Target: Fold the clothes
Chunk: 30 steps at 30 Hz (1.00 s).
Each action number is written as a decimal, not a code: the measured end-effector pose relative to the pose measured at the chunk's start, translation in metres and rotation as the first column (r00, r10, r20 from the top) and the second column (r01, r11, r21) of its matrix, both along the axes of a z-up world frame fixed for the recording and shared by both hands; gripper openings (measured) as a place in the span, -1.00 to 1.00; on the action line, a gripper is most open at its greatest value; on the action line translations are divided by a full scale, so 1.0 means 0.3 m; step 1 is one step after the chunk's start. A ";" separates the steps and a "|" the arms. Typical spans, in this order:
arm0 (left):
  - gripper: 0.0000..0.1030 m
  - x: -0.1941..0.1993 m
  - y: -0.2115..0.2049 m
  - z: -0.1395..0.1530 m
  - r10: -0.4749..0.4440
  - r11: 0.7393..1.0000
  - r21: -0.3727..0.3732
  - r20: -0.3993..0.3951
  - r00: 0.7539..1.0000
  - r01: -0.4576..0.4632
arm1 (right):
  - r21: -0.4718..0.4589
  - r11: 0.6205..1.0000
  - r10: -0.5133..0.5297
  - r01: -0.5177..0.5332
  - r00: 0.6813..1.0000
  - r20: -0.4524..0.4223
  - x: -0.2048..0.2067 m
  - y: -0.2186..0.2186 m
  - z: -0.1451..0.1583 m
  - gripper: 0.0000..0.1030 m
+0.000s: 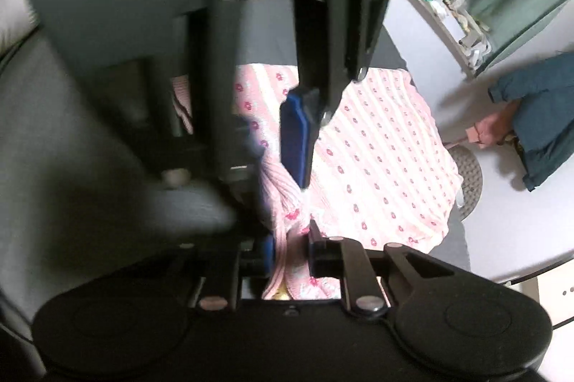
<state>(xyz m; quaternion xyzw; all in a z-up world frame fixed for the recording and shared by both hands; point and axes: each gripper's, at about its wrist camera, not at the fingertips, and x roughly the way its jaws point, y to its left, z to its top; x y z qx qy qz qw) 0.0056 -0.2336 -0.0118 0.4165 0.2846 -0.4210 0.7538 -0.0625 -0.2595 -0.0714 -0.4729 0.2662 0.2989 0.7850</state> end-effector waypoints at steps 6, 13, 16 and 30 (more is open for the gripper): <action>0.64 -0.109 -0.038 -0.069 -0.122 0.989 0.119 0.295 0.948 0.090 | 0.116 0.992 -0.046 0.045 0.999 0.005 0.014 -0.072 0.058 -0.69; 0.38 -0.125 -0.120 -0.156 -0.220 0.951 0.297 0.472 0.854 0.080 | 0.127 0.990 -0.061 0.060 0.998 0.004 -0.012 -0.085 0.058 -0.69; -0.40 -0.114 -0.135 -0.153 -0.204 0.951 0.299 0.434 0.878 0.073 | 0.135 0.989 -0.064 0.064 0.998 -0.004 -0.007 -0.089 0.061 -0.69; -0.79 0.004 -0.008 0.037 0.118 0.993 -0.045 0.163 0.979 -0.112 | -0.092 0.995 -0.028 0.048 0.977 0.210 -0.046 -0.029 -0.091 0.83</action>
